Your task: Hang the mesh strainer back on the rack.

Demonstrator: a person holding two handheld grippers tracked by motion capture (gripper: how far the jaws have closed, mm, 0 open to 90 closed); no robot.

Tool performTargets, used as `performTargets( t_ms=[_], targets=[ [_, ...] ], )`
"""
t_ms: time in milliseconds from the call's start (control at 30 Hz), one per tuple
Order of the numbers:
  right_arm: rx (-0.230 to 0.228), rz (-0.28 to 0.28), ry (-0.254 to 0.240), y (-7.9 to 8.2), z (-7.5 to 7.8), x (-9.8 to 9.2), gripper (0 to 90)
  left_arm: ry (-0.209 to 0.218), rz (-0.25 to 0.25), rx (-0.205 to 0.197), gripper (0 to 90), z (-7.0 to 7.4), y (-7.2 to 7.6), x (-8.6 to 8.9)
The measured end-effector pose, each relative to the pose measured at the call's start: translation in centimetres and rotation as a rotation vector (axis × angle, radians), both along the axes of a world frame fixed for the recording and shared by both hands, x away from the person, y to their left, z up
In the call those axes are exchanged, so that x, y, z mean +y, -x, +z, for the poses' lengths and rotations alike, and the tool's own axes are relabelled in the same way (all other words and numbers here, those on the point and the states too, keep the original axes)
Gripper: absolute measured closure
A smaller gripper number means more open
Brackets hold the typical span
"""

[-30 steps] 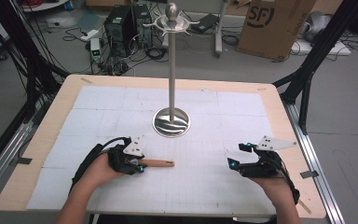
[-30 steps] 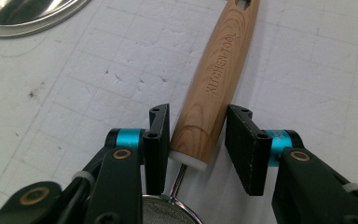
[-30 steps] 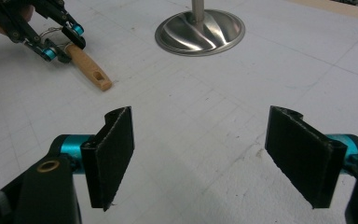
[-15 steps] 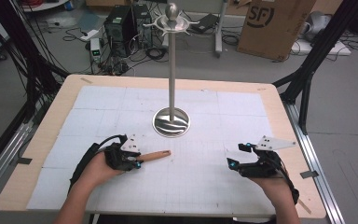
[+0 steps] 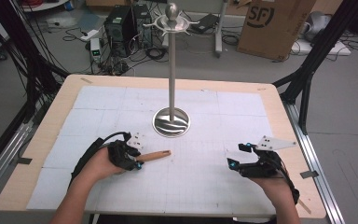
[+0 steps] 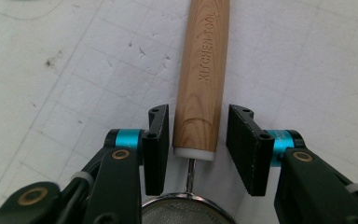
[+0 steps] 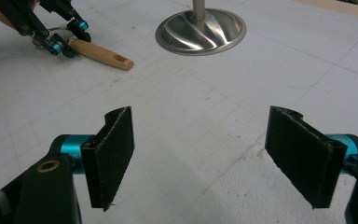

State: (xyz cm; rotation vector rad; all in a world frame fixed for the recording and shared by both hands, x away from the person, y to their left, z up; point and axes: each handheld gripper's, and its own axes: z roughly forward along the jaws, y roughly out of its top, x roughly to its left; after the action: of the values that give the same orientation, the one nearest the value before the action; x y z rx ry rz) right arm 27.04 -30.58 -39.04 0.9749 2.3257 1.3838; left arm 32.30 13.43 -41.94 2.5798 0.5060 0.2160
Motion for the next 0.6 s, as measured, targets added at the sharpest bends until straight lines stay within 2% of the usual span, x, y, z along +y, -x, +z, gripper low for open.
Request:
performTargets(
  t_ms=[100,267,467,600],
  targets=[
    [0.001,-0.004,-0.001,0.04,0.05,-0.04,23.0,-0.023,-0.006,0.02,58.3,0.1,-0.33,-0.23],
    [-0.001,-0.002,-0.001,0.06,0.08,0.01,23.0,-0.009,0.009,0.058,57.3,-0.04,-0.78,-0.07],
    [0.001,0.008,0.005,0.0,0.0,0.41,23.0,-0.021,0.002,0.066,56.9,0.0,-0.98,-0.19],
    [0.005,0.006,0.004,0.0,0.01,0.34,23.0,-0.009,0.001,0.065,57.9,-0.06,-0.91,-0.11]
  ],
)
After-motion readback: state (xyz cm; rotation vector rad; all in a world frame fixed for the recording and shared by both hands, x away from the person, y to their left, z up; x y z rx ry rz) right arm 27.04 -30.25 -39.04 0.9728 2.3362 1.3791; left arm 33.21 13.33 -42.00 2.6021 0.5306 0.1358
